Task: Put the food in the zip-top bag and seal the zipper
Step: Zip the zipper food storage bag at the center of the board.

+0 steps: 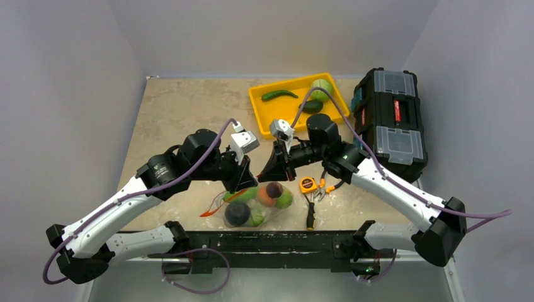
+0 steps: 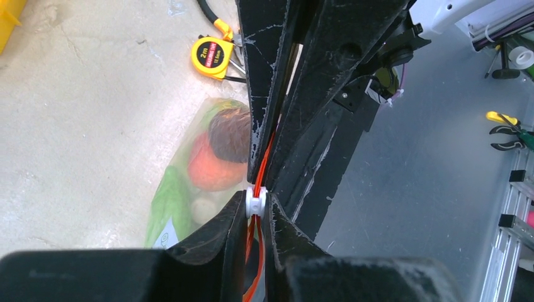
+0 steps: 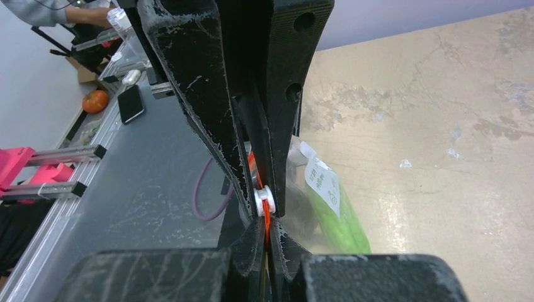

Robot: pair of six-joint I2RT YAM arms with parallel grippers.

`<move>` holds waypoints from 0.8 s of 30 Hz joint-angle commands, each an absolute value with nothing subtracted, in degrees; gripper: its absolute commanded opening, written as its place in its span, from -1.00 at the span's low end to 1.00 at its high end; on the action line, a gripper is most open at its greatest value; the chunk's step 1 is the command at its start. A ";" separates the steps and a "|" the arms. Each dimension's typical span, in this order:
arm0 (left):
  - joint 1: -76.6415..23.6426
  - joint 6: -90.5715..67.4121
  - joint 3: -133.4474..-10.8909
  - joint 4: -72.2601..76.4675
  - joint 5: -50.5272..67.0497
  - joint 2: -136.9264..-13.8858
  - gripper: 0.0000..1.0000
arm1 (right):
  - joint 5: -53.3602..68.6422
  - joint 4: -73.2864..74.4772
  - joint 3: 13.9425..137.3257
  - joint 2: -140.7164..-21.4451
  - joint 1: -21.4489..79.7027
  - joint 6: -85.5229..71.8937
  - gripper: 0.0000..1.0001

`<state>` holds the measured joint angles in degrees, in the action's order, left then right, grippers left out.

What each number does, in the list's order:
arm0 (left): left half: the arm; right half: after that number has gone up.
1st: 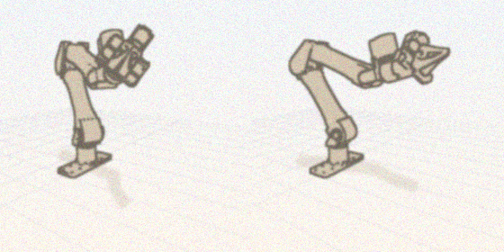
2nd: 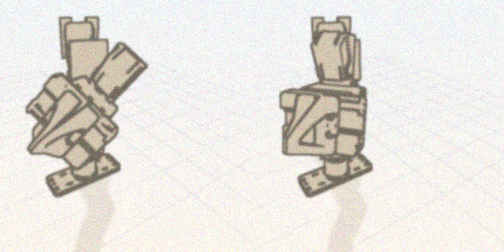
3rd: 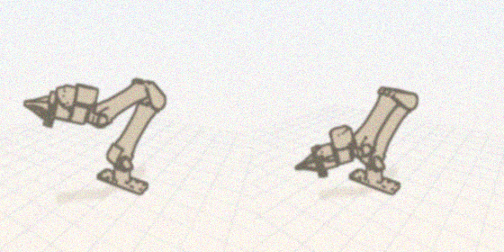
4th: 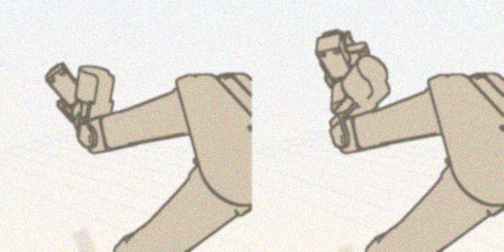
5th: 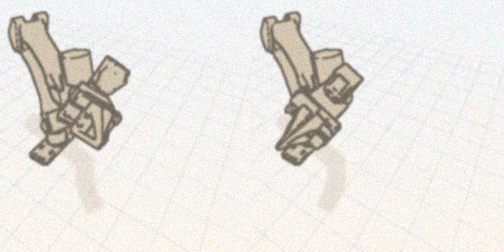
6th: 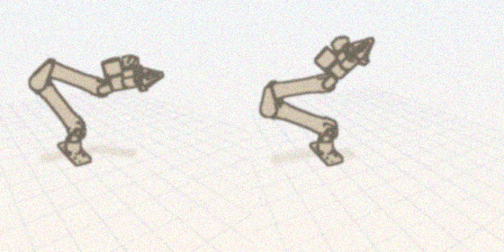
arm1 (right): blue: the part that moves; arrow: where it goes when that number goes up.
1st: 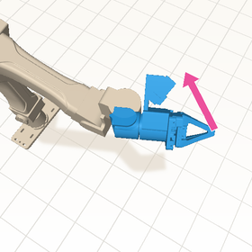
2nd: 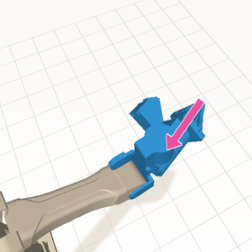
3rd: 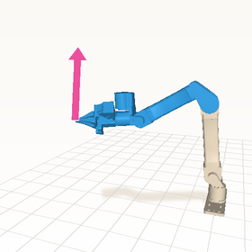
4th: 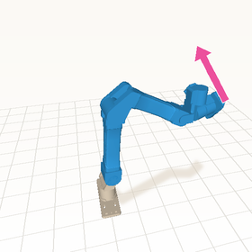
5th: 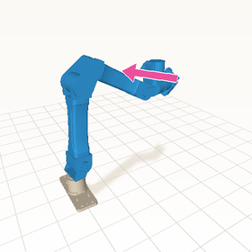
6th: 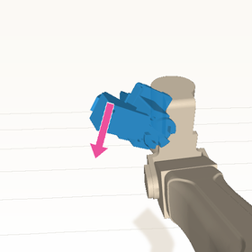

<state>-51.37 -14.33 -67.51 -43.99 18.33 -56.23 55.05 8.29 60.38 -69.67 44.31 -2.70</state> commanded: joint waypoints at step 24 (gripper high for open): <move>-50.82 -15.09 -64.53 -49.61 6.06 -49.51 -1.00 | 20.66 -14.52 46.89 -61.81 41.28 -25.50 -1.00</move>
<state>-51.05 -14.48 -65.63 -48.47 7.29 -51.94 24.18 -10.22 46.83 -61.14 42.83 -23.03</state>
